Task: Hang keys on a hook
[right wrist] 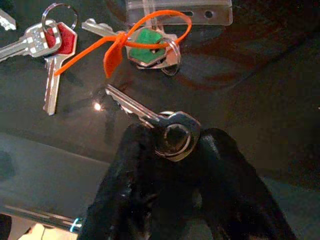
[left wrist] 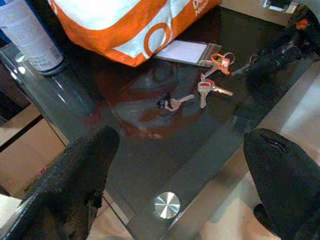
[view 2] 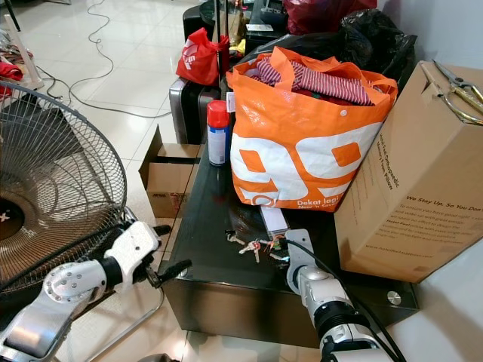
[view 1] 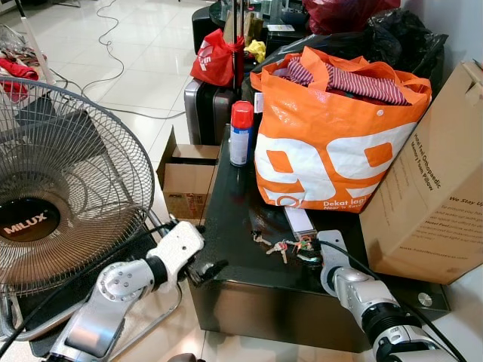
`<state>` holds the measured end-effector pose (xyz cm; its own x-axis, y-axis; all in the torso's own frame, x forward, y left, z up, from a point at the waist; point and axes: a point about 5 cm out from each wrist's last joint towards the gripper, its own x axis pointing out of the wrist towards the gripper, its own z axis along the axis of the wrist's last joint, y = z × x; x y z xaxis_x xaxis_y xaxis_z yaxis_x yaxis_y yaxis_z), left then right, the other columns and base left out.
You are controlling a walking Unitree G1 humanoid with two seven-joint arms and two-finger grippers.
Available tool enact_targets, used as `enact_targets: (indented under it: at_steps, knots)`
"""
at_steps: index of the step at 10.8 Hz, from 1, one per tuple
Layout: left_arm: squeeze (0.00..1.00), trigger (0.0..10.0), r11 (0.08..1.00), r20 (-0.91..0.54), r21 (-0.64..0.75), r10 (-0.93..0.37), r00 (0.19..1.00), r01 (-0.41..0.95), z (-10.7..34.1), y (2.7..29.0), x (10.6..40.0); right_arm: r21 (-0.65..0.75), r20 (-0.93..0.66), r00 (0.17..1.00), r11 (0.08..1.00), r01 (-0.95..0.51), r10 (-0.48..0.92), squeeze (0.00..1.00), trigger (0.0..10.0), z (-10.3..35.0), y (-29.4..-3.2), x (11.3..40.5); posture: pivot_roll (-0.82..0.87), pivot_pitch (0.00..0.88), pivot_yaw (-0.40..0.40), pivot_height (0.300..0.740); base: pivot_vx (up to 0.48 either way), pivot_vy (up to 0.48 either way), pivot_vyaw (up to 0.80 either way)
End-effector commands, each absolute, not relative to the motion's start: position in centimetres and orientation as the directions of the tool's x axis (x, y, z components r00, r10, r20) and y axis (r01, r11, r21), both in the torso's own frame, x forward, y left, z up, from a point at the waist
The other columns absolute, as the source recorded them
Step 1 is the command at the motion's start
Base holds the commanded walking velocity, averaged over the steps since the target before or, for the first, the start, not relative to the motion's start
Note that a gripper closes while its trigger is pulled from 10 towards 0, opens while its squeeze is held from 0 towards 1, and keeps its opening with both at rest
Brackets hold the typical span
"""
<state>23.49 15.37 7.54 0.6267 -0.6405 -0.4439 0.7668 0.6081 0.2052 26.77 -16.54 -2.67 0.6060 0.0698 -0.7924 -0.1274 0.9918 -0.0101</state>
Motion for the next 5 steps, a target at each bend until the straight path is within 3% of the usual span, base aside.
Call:
enact_targets:
  at_steps: [1, 5]
  knots:
    - [0.35, 10.0, 0.597, -0.436, 0.212, -0.651, 0.621, 0.774, 7.98, 15.09, 23.66, -0.025, -0.797, 0.601, 0.99, -0.141, 0.065, 0.0, 0.0, -2.6, -16.74, 26.94, 0.03, 0.0, -0.005, 0.74, 0.0, 0.0, 0.0]
    - [0.34, 10.0, 0.6, -0.43, 0.216, -0.65, 0.627, 0.77, 8.07, 14.97, 23.85, -0.017, -0.789, 0.611, 0.991, -0.136, 0.07, 0.0, 0.0, -2.37, -16.8, 27.31, 0.04, 0.0, -0.01, 0.74, 0.0, 0.0, 0.0]
